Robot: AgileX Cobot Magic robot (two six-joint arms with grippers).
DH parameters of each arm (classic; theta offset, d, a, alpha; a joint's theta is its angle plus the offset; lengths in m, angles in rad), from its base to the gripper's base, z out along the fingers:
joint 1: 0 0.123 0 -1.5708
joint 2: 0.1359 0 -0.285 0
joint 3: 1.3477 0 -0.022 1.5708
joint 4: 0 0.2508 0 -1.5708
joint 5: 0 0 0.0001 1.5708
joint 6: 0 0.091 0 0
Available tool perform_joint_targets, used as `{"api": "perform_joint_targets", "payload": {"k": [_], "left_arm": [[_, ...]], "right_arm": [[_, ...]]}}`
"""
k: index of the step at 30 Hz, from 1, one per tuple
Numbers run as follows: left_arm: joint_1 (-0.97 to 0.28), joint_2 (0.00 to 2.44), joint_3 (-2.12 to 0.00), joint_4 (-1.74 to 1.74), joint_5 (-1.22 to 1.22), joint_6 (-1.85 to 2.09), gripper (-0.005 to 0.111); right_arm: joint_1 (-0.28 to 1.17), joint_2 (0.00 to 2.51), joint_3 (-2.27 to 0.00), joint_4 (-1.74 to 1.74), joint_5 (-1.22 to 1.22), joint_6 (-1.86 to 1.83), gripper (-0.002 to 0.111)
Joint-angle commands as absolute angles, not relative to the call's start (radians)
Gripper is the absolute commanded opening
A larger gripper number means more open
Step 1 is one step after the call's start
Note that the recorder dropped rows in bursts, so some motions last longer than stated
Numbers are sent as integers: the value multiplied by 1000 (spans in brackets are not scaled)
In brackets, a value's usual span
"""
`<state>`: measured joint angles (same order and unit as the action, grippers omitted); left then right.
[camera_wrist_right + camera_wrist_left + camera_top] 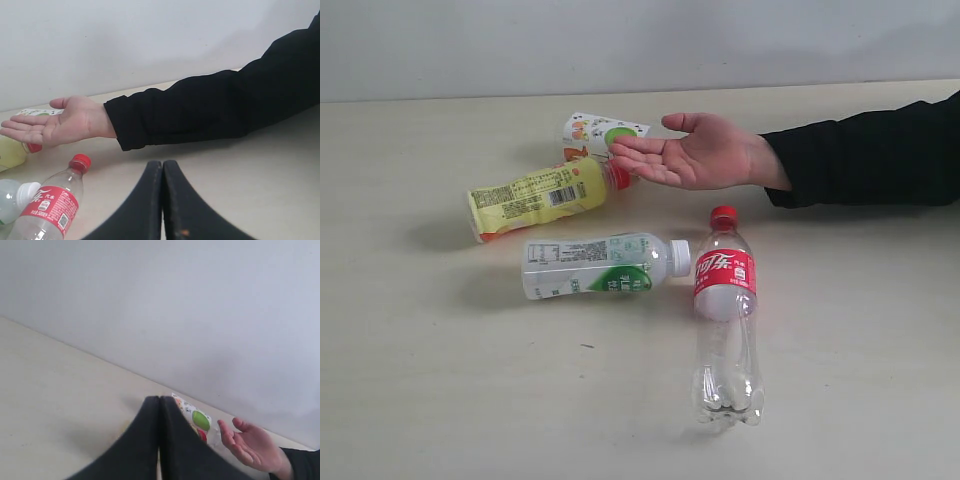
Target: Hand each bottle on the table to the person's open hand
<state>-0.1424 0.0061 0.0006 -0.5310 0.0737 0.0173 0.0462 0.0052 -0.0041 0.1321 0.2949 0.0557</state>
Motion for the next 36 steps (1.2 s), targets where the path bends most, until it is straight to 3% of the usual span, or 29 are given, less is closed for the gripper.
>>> {"api": "perform_joint_targets", "payload": {"k": [1, 9, 25, 36], "left_arm": [[-149, 0, 0, -533, 49, 24, 0], [-149, 0, 0, -277, 51, 26, 0], [-149, 0, 0, -275, 57, 26, 0], [-149, 0, 0, -275, 57, 26, 0]], "right_arm": [[46, 0, 0, 128, 286, 53, 0], [46, 0, 0, 128, 286, 53, 0], [46, 0, 0, 122, 274, 43, 0], [46, 0, 0, 297, -369, 107, 0]]}}
